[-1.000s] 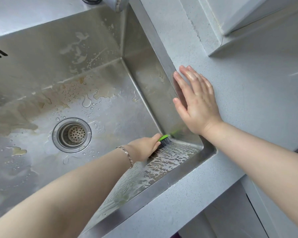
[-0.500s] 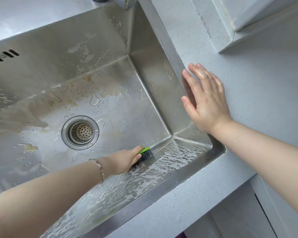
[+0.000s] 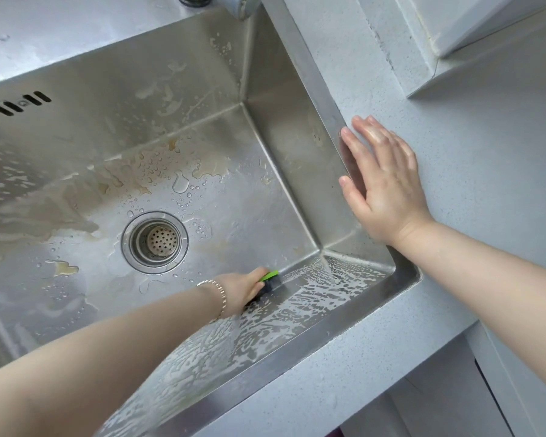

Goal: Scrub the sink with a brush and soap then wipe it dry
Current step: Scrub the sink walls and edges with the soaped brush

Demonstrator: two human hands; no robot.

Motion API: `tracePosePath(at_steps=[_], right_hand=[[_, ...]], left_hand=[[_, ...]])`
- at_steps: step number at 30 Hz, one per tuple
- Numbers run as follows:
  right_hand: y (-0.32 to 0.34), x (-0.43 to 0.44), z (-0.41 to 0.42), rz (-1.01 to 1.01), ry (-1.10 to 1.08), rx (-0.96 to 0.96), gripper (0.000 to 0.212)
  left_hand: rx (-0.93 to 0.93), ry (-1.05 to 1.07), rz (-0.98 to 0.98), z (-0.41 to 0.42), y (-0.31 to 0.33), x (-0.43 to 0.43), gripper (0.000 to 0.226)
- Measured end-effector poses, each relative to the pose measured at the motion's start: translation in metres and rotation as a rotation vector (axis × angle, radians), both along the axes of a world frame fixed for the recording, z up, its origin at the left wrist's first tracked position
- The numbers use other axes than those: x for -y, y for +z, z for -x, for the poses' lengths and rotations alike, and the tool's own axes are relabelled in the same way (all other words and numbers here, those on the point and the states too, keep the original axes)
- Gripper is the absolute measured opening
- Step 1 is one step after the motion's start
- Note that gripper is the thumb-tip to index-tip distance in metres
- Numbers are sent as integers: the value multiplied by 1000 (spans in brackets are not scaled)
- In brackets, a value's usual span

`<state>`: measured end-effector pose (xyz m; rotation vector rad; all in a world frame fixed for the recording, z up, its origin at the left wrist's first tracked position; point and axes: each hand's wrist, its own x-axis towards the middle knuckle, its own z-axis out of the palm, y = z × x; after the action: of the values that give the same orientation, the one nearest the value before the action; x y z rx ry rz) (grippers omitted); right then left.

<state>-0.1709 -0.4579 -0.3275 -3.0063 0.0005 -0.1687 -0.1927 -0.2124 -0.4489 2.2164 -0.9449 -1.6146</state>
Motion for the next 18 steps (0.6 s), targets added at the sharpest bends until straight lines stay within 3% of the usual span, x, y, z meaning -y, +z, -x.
tracePosePath(at_steps=[6,9,13,18], right_hand=[[0,-1,1,0,2,-4,56],[2,0,0,-4,-4,-17,57],[2,-1,0,1,-12,-22,57],[2,-1,-1,5,-8,-20,57]], left_hand=[[53,14,51,-5,3,62,37],[-13,74,-26,7,9,7,38],[-14,-29,-175,9,21,-60,42],[-15,142,132,13,49,20,41]])
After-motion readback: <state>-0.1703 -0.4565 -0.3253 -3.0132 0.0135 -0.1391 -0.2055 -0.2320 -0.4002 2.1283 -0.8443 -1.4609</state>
